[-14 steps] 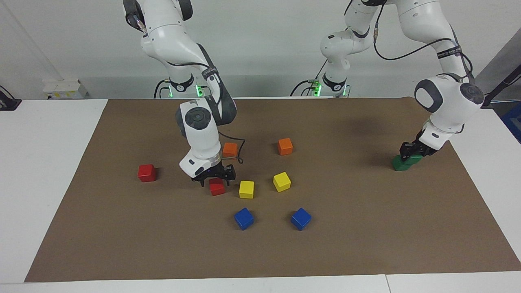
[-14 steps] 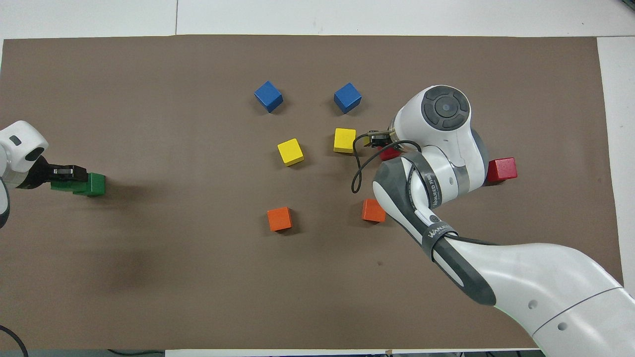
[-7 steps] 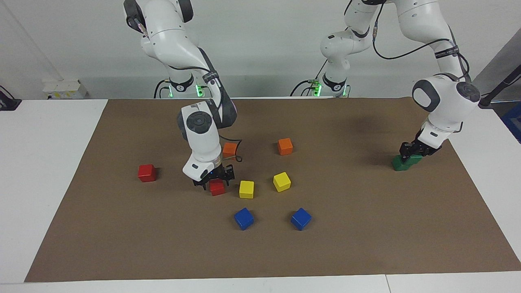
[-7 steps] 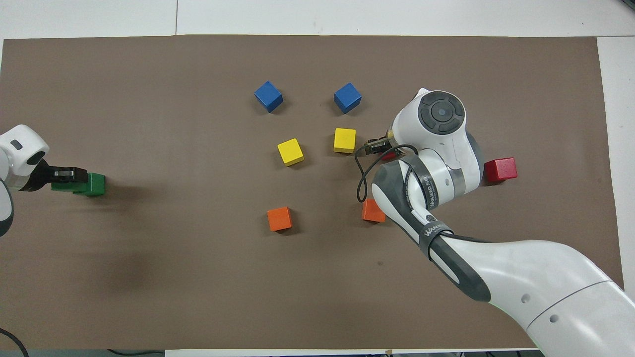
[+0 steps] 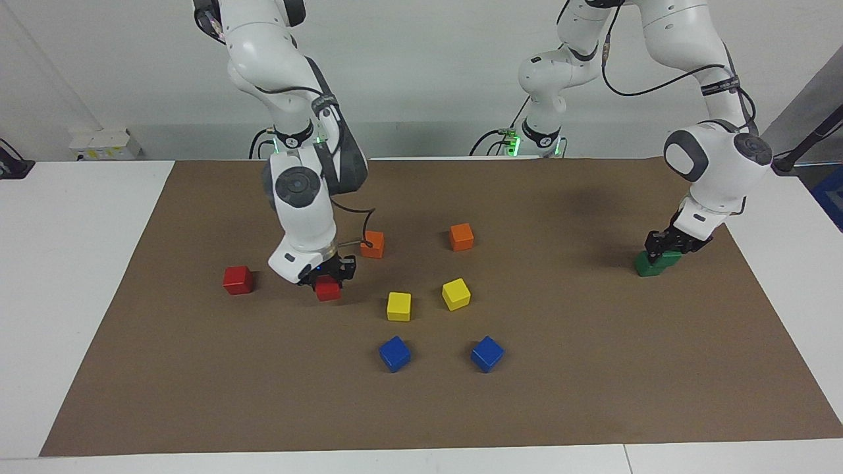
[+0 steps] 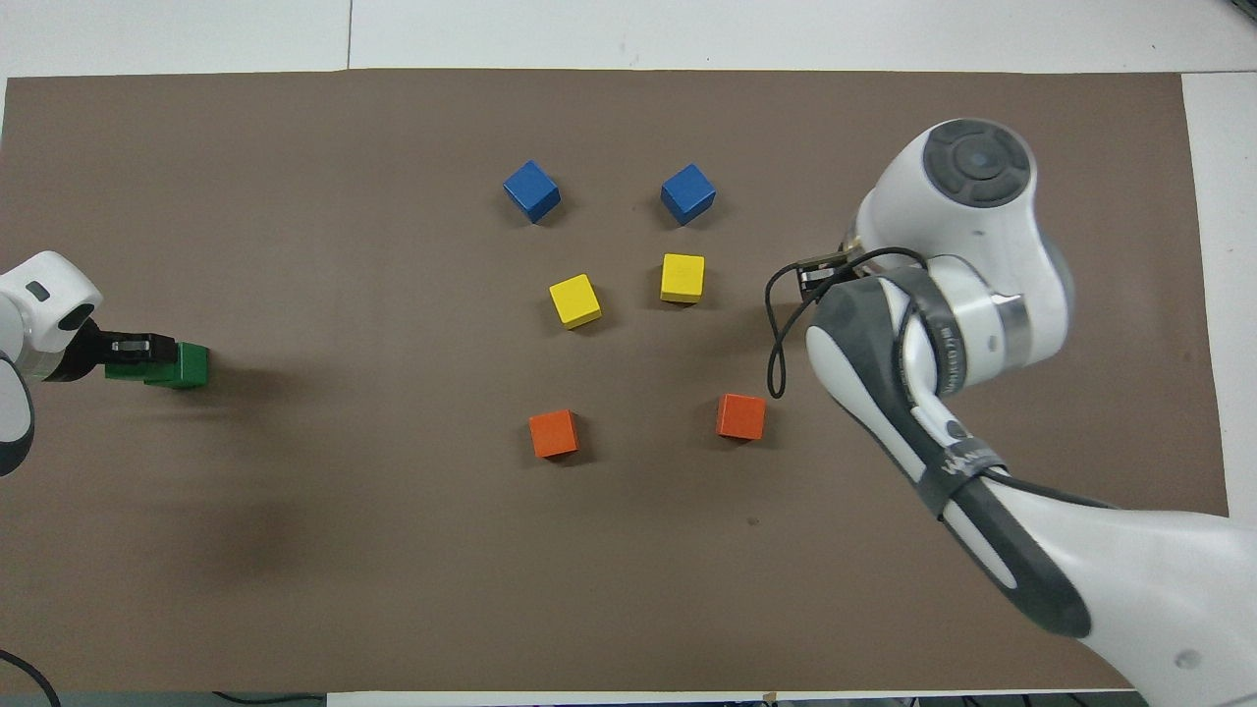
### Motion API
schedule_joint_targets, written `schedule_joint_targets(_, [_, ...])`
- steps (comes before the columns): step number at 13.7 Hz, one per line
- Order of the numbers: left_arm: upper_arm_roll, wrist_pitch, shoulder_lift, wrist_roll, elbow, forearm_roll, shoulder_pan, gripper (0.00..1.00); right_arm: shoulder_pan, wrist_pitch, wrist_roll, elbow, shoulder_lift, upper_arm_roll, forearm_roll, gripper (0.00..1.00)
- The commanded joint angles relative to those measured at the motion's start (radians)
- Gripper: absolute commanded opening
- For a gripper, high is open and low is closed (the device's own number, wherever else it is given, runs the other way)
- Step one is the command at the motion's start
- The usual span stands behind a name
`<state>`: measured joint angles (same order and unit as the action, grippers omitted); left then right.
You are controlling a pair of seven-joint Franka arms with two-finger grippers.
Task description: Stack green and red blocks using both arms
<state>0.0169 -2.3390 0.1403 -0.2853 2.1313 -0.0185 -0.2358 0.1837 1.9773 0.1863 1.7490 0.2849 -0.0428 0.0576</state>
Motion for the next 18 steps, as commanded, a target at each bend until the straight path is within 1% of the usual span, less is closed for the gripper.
schedule_joint_targets(1, [0.009, -0.031, -0.013, -0.027, 0.042, 0.011, -0.013, 1.00, -0.078, -0.145, -0.027, 0.030, -0.156, -0.008, -0.024, 0.00])
schedule_joint_targets(3, [0.009, -0.022, -0.013, -0.055, 0.035, 0.011, -0.014, 1.00, -0.163, -0.169, -0.106, 0.047, -0.185, -0.008, -0.024, 0.00])
schedule_joint_targets(4, [0.009, -0.011, -0.010, -0.066, 0.026, 0.011, -0.014, 1.00, -0.208, -0.149, -0.175, 0.079, -0.196, -0.008, -0.024, 0.00])
schedule_joint_targets(6, [0.009, 0.027, -0.008, -0.067, -0.007, 0.011, -0.011, 1.00, -0.251, -0.059, -0.221, 0.145, -0.216, -0.008, -0.022, 0.00])
schedule_joint_targets(7, [0.009, 0.058, -0.010, -0.066, -0.028, 0.011, -0.011, 1.00, -0.277, 0.013, -0.255, 0.189, -0.223, -0.008, -0.024, 0.00])
schedule_joint_targets(8, [0.009, 0.131, -0.013, -0.066, -0.078, 0.011, -0.013, 1.00, -0.297, 0.061, -0.263, 0.220, -0.222, -0.008, -0.022, 0.00])
schedule_joint_targets(10, [0.009, 0.294, -0.016, -0.067, -0.216, 0.012, -0.013, 1.00, -0.300, 0.110, -0.261, 0.233, -0.201, -0.006, -0.024, 0.00])
schedule_joint_targets(12, [0.009, 0.381, -0.031, -0.061, -0.299, 0.012, -0.002, 1.00, -0.302, 0.147, -0.257, 0.253, -0.190, -0.008, -0.024, 0.00])
schedule_joint_targets(13, [0.011, 0.403, -0.050, -0.058, -0.322, 0.012, -0.002, 1.00, -0.302, 0.165, -0.255, 0.268, -0.188, -0.008, -0.024, 0.00])
schedule_joint_targets(15, [0.020, 0.406, -0.117, -0.042, -0.329, 0.011, 0.004, 1.00, -0.305, 0.221, -0.264, 0.306, -0.188, -0.006, -0.024, 0.00])
schedule_joint_targets(17, [0.040, 0.426, -0.163, 0.082, -0.333, 0.011, 0.022, 1.00, -0.305, 0.253, -0.266, 0.335, -0.188, -0.006, -0.024, 0.00])
schedule_joint_targets(18, [0.044, 0.454, -0.168, 0.153, -0.356, 0.011, 0.035, 1.00, -0.303, 0.279, -0.266, 0.352, -0.188, -0.008, -0.024, 0.00])
